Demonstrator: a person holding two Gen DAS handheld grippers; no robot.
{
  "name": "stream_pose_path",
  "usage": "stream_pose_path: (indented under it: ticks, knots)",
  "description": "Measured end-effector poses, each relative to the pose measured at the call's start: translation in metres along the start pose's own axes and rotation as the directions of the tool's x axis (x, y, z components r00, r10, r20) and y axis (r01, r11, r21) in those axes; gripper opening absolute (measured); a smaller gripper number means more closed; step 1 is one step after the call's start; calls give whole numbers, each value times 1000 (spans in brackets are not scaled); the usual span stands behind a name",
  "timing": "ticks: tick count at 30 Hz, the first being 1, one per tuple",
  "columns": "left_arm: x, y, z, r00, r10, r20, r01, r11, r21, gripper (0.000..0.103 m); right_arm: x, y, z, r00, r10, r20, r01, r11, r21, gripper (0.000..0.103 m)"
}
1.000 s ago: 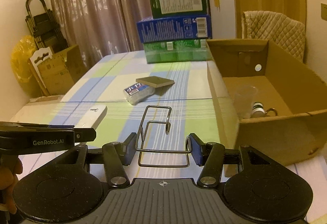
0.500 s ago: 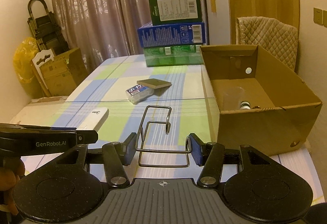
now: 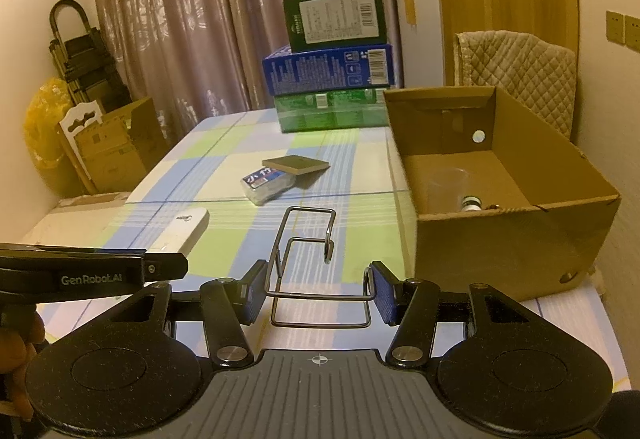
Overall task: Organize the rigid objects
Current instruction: 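Carry the remote and wire holder with both tools toward the cardboard box, then lower the remote with left tool while right tool lowers the wire holder into the box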
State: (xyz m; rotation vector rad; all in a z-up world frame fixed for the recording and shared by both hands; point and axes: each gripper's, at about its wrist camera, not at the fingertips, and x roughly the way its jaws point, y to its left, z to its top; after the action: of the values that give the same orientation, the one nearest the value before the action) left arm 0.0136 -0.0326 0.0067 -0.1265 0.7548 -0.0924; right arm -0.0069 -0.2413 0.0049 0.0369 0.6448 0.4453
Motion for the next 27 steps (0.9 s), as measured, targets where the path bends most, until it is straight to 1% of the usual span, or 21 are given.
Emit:
stream_pose_path:
  ticks: [4, 8, 16, 21, 24, 27]
  knots:
    - [-1, -9, 3, 1000, -25, 1, 25, 1000, 0, 35, -8, -8, 2, 1000, -12, 8, 12, 1000, 13, 51]
    - [1, -26, 9, 998, -57, 9, 57, 998, 27, 35, -21, -23, 9, 999, -41, 34, 40, 999, 28, 51]
    - [13, -72, 30, 988, -152, 10, 151, 985, 81, 35, -45, -72, 28, 989, -120, 85, 113, 990, 84, 51]
    - [27, -100, 50, 980, -199, 18, 196, 975, 105, 35, -47, -103, 45, 979, -171, 109, 162, 983, 89, 51]
    - [38, -113, 64, 973, -232, 14, 230, 968, 100, 35, -44, -118, 55, 976, -188, 112, 179, 980, 84, 51]
    - [53, -127, 77, 968, -251, 8, 248, 962, 117, 35, -36, -132, 63, 973, -201, 112, 193, 978, 81, 51]
